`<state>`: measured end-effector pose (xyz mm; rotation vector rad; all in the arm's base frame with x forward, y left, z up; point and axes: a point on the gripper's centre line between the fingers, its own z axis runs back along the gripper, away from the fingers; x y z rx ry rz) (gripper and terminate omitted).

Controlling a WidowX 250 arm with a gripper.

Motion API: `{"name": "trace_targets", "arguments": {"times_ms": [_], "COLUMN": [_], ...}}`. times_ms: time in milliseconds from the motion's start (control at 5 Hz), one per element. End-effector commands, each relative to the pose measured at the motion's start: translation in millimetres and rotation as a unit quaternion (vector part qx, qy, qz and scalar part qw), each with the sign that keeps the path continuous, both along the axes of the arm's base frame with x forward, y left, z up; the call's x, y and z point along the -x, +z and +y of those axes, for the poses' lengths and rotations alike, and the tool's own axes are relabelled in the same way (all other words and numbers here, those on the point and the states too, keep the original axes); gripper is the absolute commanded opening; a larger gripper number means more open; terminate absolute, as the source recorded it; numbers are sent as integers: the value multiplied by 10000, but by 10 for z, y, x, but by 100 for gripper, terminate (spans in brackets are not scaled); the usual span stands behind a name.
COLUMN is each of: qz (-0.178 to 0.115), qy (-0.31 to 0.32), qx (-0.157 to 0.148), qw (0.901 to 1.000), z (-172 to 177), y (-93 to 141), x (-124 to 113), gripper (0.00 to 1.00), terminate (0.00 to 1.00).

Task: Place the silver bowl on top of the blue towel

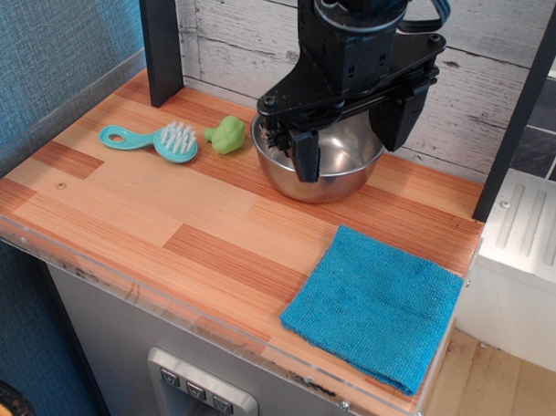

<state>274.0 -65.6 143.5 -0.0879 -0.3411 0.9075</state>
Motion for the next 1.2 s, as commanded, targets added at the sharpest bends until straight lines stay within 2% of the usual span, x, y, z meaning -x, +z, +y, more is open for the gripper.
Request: {"name": "trace_targets", "arguments": {"times_ms": [0,200,400,600,800,1000], "qz": [0,-219,-177,-293,-154,-310], "qy": [0,151,298,613,566,799], "qx": [0,240,226,349,38,52], "qw": [10000,9994,9991,9971,9983,9963], "z": [0,128,256,458,584,746], "y": [0,-47,-88,-153,-217,-332], "x": [0,-39,-37,-38,-117,-168], "gripper": [100,100,100,100,100,100], "terminate": [0,0,0,0,0,0]}}
